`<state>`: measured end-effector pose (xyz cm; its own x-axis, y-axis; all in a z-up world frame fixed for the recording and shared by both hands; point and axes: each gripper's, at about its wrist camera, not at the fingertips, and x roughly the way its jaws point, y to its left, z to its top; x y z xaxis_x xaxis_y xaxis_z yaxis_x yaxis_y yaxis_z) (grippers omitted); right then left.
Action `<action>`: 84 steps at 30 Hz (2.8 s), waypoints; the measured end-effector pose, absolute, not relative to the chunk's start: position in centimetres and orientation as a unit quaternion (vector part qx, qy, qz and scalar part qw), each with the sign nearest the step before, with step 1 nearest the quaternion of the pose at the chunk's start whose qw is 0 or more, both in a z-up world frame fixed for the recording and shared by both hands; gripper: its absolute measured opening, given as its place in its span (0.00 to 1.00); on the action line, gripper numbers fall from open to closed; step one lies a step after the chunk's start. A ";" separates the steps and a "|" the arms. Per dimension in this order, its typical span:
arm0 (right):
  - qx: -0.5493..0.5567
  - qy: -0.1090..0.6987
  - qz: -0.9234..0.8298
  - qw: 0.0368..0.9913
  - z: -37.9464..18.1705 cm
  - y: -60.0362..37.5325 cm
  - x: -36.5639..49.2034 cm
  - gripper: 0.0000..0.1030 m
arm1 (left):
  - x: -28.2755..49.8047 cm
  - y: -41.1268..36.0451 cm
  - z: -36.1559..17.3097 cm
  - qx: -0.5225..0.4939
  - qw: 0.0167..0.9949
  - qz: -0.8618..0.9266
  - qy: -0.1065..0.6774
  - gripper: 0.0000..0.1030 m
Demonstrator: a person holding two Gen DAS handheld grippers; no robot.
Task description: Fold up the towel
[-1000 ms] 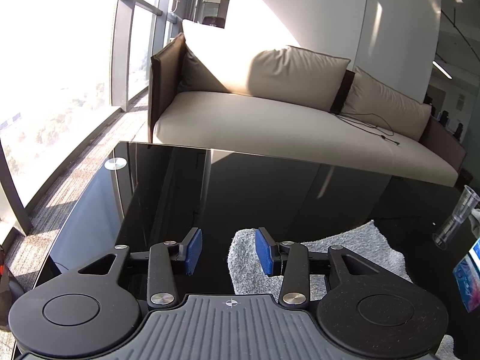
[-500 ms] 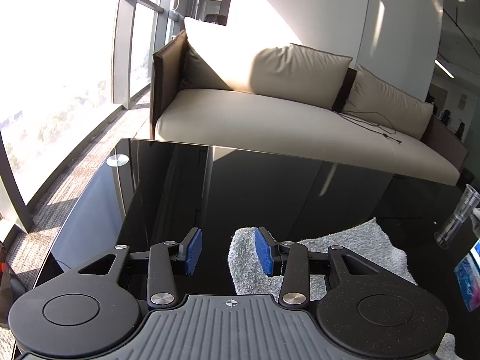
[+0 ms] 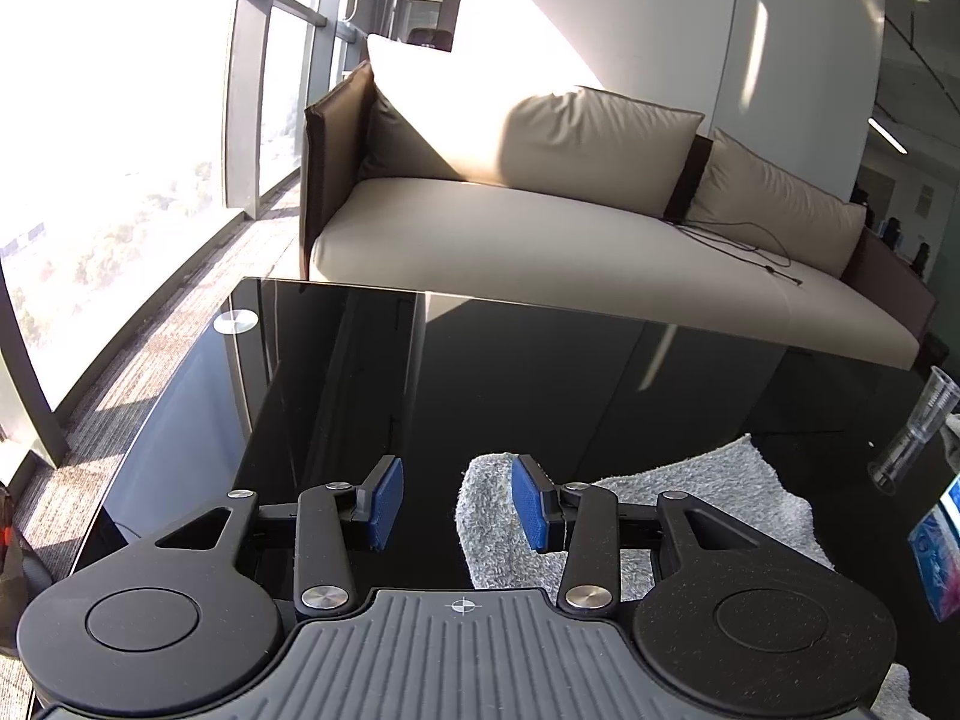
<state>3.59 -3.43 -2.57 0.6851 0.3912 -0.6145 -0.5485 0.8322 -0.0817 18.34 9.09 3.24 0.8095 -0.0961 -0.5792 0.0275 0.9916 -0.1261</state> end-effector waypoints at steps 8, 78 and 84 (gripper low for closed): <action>-0.123 0.299 0.292 0.900 -2.9 -2.2 3.3 0.21 | 18.0 9.2 3.6 -0.058 0.951 -0.031 0.303 0.37; 0.042 0.267 0.028 0.962 -2.9 -18.6 -3.8 0.91 | -3.8 3.1 -0.1 0.001 0.958 -0.011 0.286 0.99; 0.045 0.255 0.027 0.965 -2.7 -18.1 -5.0 0.94 | -4.7 2.9 -0.3 0.003 0.958 -0.010 0.286 0.99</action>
<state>-5.04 -18.12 -2.65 0.8682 0.0749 -0.4906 -0.0285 0.9944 0.1013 -4.68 2.87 -0.29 0.8365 -0.0164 -0.5478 0.0204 0.9998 0.0011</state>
